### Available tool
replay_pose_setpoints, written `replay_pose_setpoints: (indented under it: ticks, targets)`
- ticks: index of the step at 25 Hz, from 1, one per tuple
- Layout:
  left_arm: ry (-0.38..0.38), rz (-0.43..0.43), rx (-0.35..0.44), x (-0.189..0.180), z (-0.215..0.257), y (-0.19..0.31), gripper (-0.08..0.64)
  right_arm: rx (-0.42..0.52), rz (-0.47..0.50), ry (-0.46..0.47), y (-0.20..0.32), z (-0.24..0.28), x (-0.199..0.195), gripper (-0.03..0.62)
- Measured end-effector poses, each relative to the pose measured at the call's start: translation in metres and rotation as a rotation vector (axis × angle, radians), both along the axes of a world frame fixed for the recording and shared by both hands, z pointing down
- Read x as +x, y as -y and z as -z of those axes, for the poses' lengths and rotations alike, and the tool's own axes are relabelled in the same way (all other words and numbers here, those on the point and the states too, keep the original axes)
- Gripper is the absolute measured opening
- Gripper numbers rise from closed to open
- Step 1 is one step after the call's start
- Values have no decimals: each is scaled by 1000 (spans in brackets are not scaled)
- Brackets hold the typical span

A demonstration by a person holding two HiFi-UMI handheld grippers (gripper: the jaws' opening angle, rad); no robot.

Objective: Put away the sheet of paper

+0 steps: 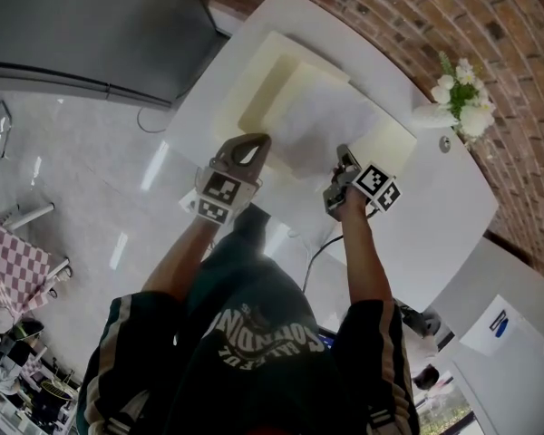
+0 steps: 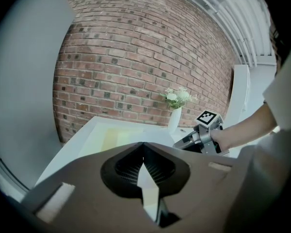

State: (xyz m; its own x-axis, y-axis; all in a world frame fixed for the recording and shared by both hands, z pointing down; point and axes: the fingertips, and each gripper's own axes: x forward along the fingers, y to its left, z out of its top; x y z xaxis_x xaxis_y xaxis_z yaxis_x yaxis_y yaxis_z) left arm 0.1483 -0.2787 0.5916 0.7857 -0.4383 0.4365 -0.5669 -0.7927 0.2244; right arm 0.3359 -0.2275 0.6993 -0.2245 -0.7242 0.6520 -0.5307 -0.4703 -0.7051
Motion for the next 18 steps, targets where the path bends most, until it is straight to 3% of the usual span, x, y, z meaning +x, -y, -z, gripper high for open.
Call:
replay_pose_setpoints:
  ticks: [18]
  targets:
    - [-5,35,-29,-2,-9,17,11,-29,132,33,50,-19,-33,2]
